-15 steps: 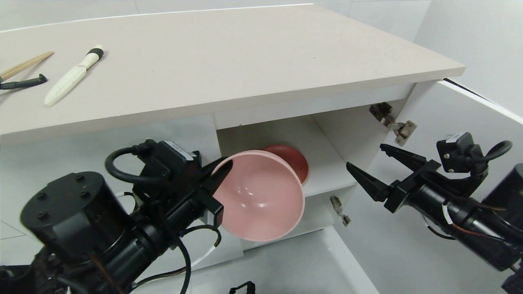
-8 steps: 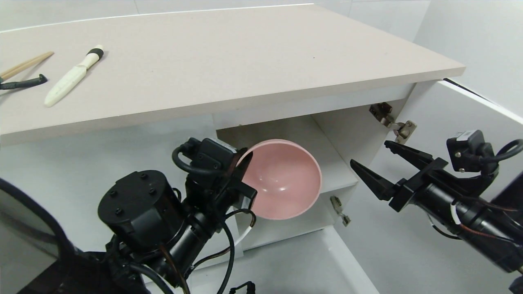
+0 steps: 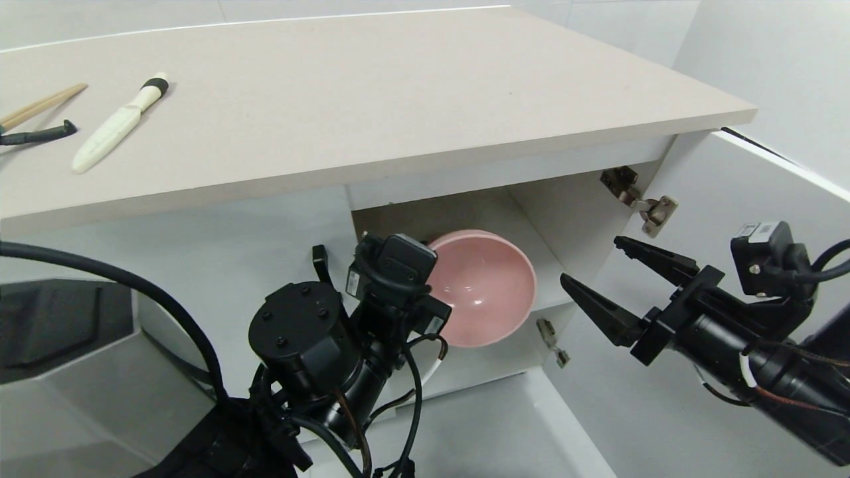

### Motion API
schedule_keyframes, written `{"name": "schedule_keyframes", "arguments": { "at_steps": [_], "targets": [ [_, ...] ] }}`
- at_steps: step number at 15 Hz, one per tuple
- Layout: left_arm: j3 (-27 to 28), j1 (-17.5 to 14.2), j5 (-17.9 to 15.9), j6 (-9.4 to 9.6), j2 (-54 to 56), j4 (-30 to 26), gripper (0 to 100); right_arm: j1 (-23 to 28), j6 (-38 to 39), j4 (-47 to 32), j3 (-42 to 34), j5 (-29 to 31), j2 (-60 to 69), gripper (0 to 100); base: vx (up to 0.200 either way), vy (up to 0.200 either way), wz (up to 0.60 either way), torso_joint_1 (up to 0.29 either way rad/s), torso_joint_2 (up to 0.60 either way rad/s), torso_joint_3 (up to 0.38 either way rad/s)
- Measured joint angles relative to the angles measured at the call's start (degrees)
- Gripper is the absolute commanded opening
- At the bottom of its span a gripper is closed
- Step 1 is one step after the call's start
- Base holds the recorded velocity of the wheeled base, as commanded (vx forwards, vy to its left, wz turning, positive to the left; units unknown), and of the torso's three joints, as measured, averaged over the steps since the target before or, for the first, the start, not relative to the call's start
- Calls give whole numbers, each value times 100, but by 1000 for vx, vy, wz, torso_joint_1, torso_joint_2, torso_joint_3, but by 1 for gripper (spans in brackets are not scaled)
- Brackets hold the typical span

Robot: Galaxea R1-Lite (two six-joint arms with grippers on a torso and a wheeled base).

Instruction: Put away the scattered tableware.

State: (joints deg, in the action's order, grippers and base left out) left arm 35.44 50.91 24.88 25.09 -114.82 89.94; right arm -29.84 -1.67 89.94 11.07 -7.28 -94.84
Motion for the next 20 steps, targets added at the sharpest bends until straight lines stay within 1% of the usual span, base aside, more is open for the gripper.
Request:
{"name": "schedule_keyframes", "arguments": {
  "at_steps": [4,6,12,13,16,20],
  "targets": [
    [174,127,-20,22,-188,0,0,-185,4,0,-154,2,-9,100,0,0,0,0,0,0],
    [321,206,-33,11,-212,0,0,-190,4,0,-138,2,-111,100,0,0,0,0,0,0],
    [855,490,-44,-22,-397,0,0,315,15,0,146,17,-522,100,0,0,0,0,0,0],
    [963,538,-41,-44,-455,2,0,350,15,-2,166,17,-540,0,0,0,0,0,0,0],
    [1079,628,-39,-54,-574,0,0,361,23,0,188,13,-542,0,0,0,0,0,0,0],
    [1103,656,-33,-35,-612,24,0,33,23,-17,191,82,-455,0,0,0,0,0,0,0]
  ]
}}
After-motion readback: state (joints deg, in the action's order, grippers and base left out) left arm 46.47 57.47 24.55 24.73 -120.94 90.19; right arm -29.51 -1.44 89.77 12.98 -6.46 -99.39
